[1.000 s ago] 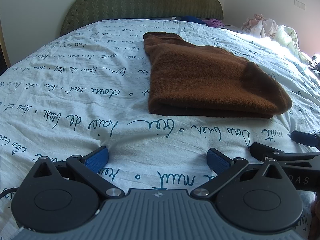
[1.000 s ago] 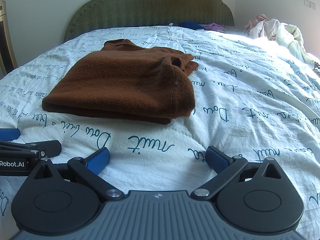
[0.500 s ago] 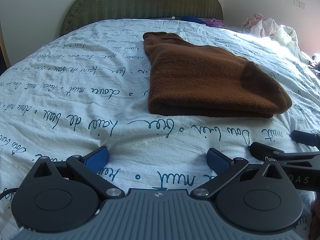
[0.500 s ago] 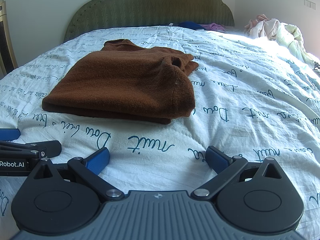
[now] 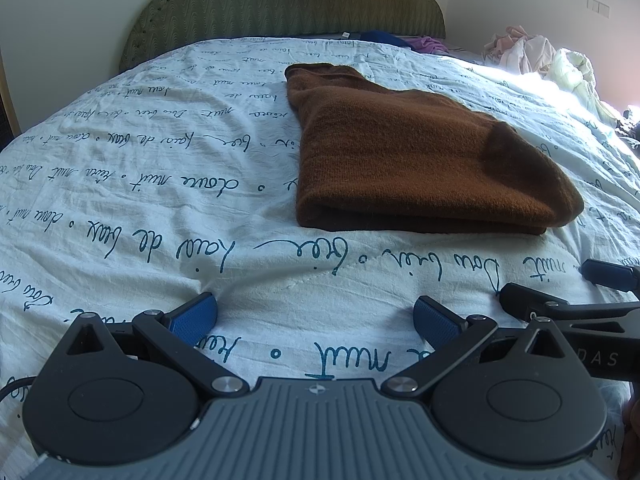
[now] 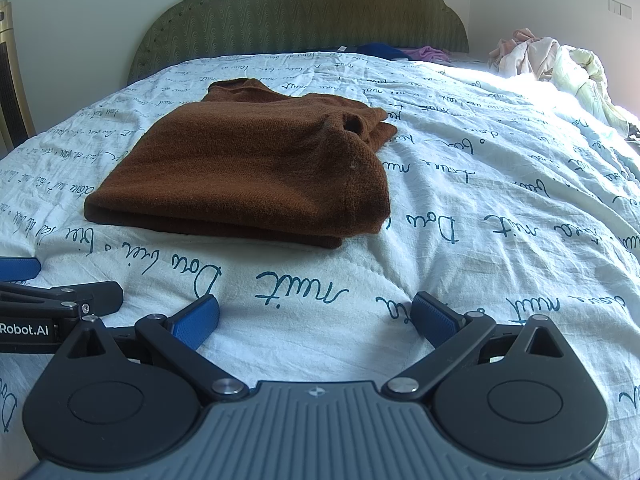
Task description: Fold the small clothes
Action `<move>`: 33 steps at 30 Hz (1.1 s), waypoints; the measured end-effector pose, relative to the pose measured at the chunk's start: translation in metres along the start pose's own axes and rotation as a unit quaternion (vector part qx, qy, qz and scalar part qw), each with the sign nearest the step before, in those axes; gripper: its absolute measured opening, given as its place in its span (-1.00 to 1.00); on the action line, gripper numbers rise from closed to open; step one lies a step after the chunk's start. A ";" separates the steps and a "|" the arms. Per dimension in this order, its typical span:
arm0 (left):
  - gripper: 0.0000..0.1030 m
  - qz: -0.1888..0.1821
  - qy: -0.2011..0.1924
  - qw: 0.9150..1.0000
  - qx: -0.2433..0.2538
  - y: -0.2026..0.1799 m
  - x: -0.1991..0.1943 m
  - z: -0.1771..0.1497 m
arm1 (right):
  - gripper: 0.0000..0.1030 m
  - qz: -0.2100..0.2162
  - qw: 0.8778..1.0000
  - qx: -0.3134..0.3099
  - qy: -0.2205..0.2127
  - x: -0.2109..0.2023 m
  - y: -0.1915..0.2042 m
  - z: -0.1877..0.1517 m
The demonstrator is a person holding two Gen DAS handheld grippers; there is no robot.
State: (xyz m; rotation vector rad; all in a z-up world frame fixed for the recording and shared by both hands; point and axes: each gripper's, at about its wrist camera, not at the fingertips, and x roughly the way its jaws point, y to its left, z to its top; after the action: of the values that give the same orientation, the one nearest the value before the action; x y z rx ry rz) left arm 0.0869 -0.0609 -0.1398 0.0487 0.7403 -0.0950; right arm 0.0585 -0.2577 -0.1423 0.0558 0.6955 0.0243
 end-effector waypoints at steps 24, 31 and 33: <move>1.00 0.000 0.000 1.000 0.000 0.000 0.000 0.000 | 1.00 0.000 1.000 0.000 0.000 0.000 0.000 0.000; 1.00 -0.011 -0.006 1.000 -0.005 0.003 0.000 0.000 | 1.00 0.000 1.000 0.000 0.000 0.000 0.000 0.000; 1.00 -0.011 -0.008 1.000 -0.007 0.004 -0.001 -0.001 | 1.00 0.000 1.000 0.000 0.000 0.000 0.000 0.000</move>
State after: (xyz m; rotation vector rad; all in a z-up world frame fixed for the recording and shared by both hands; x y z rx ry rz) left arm 0.0863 -0.0570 -0.1398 0.0267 0.7263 -0.1106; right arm 0.0585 -0.2577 -0.1425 0.0558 0.6953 0.0242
